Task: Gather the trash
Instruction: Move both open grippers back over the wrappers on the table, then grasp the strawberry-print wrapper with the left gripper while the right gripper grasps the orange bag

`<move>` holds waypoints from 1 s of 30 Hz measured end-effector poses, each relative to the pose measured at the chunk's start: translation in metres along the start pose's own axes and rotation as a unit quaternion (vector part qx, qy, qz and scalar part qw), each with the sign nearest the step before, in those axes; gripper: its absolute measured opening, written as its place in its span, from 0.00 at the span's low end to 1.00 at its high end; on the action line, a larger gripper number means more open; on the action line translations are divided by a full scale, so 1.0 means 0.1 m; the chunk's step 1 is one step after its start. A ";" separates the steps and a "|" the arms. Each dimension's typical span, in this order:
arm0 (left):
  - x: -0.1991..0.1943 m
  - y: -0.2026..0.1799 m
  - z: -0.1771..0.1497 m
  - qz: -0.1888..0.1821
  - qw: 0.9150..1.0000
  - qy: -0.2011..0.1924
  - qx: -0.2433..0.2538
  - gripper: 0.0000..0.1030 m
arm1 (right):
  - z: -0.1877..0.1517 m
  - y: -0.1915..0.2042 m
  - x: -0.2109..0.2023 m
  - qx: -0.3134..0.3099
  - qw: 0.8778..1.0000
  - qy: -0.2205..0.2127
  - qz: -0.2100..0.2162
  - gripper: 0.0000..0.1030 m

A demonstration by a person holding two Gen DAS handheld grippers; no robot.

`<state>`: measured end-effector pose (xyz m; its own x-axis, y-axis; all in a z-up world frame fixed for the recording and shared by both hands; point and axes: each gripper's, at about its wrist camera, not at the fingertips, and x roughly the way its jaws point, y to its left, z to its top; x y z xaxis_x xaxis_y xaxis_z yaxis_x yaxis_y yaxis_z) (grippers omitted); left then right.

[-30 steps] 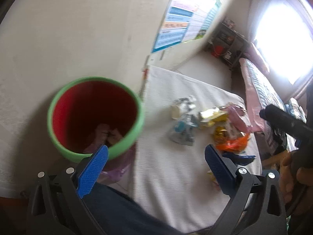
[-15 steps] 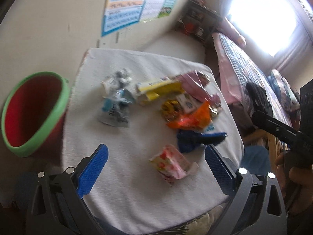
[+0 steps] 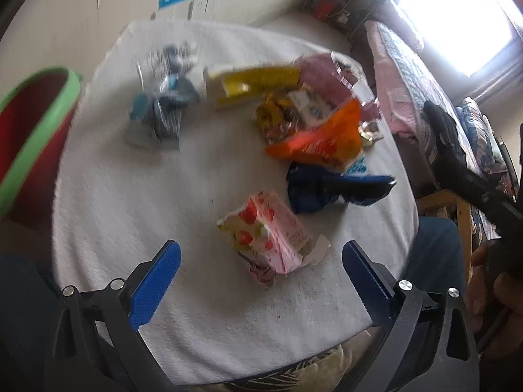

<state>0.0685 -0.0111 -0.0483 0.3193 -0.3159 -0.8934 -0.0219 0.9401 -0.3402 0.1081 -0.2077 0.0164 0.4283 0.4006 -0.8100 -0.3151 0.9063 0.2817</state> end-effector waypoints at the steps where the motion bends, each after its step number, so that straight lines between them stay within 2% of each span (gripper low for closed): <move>1: 0.08 0.04 -0.01 0.001 1.000 0.012 -0.011 0.92 | 0.01 0.01 0.02 -0.001 1.000 0.002 0.002 0.95; 5: 0.28 0.14 -0.04 -0.004 0.998 0.033 -0.044 0.92 | 0.04 0.03 0.12 -0.009 1.000 0.009 0.007 0.95; 11: 0.53 0.22 -0.02 -0.038 0.993 0.060 -0.089 0.88 | 0.09 0.05 0.28 -0.022 0.999 0.024 0.014 0.95; 12: 0.55 0.21 -0.01 -0.042 0.993 0.062 -0.089 0.82 | 0.10 0.05 0.31 -0.025 0.999 0.026 0.014 0.95; 14: 0.59 0.17 0.00 -0.044 0.994 0.063 -0.084 0.78 | 0.14 0.07 0.38 -0.031 0.999 0.032 0.017 0.95; 16: 0.61 0.12 0.02 -0.040 0.995 0.061 -0.073 0.70 | 0.18 0.09 0.45 -0.037 0.998 0.036 0.023 0.95; 17: 0.61 0.12 0.03 -0.041 0.995 0.062 -0.072 0.52 | 0.19 0.11 0.48 -0.040 0.998 0.037 0.026 0.95; 18: 0.61 0.11 0.05 -0.042 0.994 0.065 -0.072 0.40 | 0.21 0.12 0.51 -0.044 0.998 0.038 0.029 0.95; 23: 0.59 0.12 0.07 -0.052 0.994 0.063 -0.067 0.35 | 0.30 0.22 0.68 -0.076 0.996 0.044 0.028 0.95; 26: 0.54 0.13 0.11 -0.046 0.996 0.056 -0.057 0.34 | 0.34 0.23 0.81 -0.082 0.995 0.058 0.023 0.86; 30: 0.49 0.13 0.18 -0.033 0.997 0.046 -0.045 0.34 | 0.34 0.20 0.96 -0.086 0.993 0.080 0.023 0.65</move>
<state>0.1010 -0.0119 -0.0910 0.2352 -0.3903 -0.8901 -0.0896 0.9032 -0.4197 0.1716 -0.1463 -0.0378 0.2744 0.4019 -0.8736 -0.4764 0.8460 0.2396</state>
